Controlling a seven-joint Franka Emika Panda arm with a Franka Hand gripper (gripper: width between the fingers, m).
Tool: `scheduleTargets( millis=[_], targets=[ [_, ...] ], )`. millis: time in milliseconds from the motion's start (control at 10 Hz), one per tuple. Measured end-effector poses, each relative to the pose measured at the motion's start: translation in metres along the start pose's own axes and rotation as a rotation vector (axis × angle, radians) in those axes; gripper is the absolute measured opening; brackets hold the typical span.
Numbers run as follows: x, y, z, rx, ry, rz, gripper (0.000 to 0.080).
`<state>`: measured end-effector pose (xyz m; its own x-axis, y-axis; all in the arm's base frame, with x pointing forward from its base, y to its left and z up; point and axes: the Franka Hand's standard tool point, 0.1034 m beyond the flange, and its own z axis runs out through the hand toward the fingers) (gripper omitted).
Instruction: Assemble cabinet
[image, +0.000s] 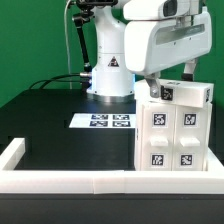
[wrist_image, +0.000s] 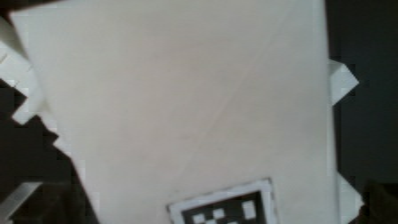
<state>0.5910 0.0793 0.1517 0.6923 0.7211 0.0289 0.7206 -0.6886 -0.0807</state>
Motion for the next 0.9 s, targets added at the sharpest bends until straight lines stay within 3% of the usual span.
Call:
scheduleTargets(
  millis=[100, 200, 300, 500, 600, 900],
  targets=[
    [0.0, 0.0, 0.0, 0.0, 0.0, 0.0, 0.0683],
    [0.0, 0.0, 0.0, 0.0, 0.0, 0.001, 0.0683],
    [0.0, 0.0, 0.0, 0.0, 0.0, 0.026, 0.0555],
    [0.0, -0.0003, 0.0001, 0.004, 0.002, 0.082, 0.0555],
    [-0.0004, -0.0007, 0.0003, 0.023, 0.012, 0.246, 0.0555],
    [0.0024, -0.0023, 0.0002, 0.039, 0.034, 0.576, 0.0555]
  ],
)
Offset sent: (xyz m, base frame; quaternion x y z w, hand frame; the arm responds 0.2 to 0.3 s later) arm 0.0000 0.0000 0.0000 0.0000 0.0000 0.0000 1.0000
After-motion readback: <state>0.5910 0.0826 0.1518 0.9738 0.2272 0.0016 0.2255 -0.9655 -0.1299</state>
